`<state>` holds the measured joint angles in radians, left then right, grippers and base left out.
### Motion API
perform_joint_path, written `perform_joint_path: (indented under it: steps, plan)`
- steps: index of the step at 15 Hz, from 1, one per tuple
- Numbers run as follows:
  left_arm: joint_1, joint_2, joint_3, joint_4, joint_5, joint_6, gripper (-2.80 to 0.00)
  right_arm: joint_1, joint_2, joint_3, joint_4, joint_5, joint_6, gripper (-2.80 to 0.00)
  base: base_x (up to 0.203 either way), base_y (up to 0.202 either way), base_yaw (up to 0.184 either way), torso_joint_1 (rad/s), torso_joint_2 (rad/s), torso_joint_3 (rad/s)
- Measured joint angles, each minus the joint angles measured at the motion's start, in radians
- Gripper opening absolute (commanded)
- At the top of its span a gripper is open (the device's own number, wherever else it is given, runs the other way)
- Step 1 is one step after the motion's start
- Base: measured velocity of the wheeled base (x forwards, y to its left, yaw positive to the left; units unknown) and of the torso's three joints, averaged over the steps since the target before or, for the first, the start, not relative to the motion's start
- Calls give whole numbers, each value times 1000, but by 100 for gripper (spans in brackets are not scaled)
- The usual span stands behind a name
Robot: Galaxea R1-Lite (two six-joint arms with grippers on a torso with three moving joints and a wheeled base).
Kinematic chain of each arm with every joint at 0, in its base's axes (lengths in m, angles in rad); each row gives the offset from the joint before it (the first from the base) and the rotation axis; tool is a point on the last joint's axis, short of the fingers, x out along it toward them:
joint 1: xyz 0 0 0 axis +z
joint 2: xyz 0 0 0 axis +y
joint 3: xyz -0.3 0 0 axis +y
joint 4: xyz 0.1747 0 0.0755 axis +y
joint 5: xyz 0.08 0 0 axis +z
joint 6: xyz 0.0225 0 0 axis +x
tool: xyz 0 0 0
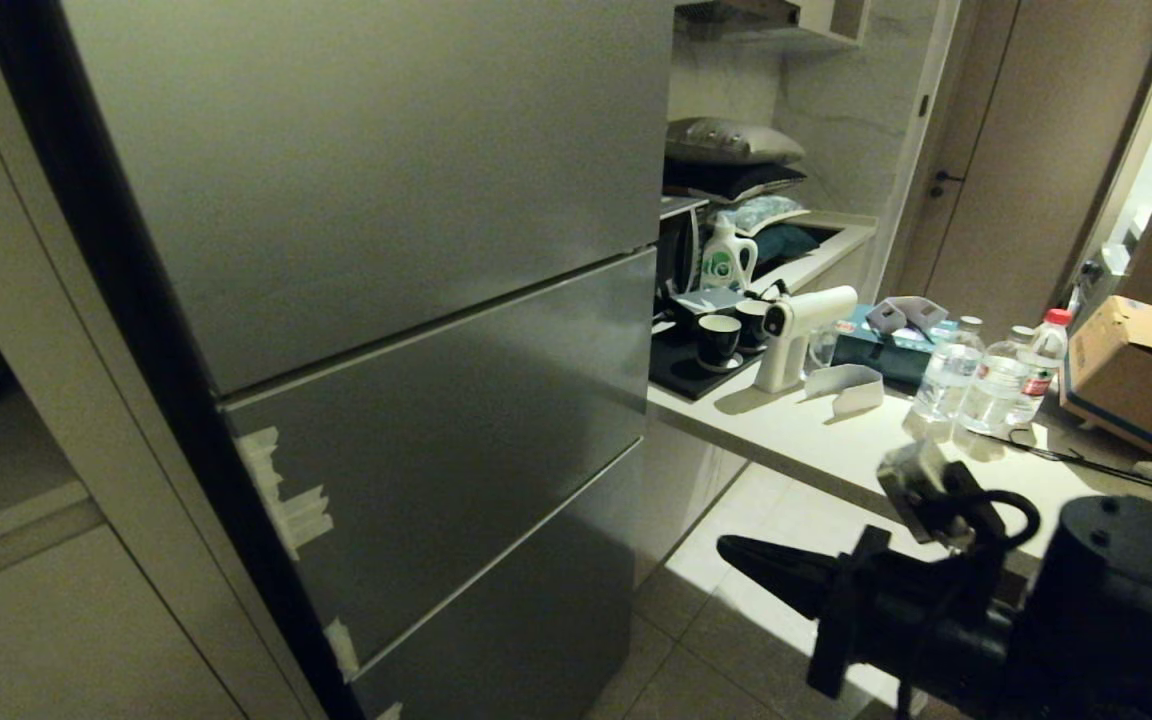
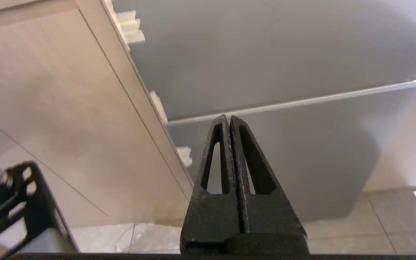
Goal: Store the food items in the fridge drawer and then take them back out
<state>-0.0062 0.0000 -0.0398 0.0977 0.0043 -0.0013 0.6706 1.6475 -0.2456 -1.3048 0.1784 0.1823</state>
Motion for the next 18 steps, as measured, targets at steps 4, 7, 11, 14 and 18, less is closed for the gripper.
perform_joint_path:
  steps: [4, 7, 11, 14, 18]
  plan:
    - [0, 0, 0, 0, 0, 0, -280, -4, -60, 206, -181, -186, -3, -280, 0, 0, 0, 0, 0, 0]
    - [0, 0, 0, 0, 0, 0, -280, -6, -113, 241, -181, -233, -3, -280, 0, 0, 0, 0, 0, 0]
    - [0, 0, 0, 0, 0, 0, -280, -18, -233, 246, -95, -400, -5, -280, 0, 0, 0, 0, 0, 0]
    - [0, 0, 0, 0, 0, 0, -280, -120, -358, 246, -5, -432, -30, -280, 0, 0, 0, 0, 0, 0]
    - [0, 0, 0, 0, 0, 0, -280, -341, -652, 246, 382, -265, -84, -280, 0, 0, 0, 0, 0, 0]
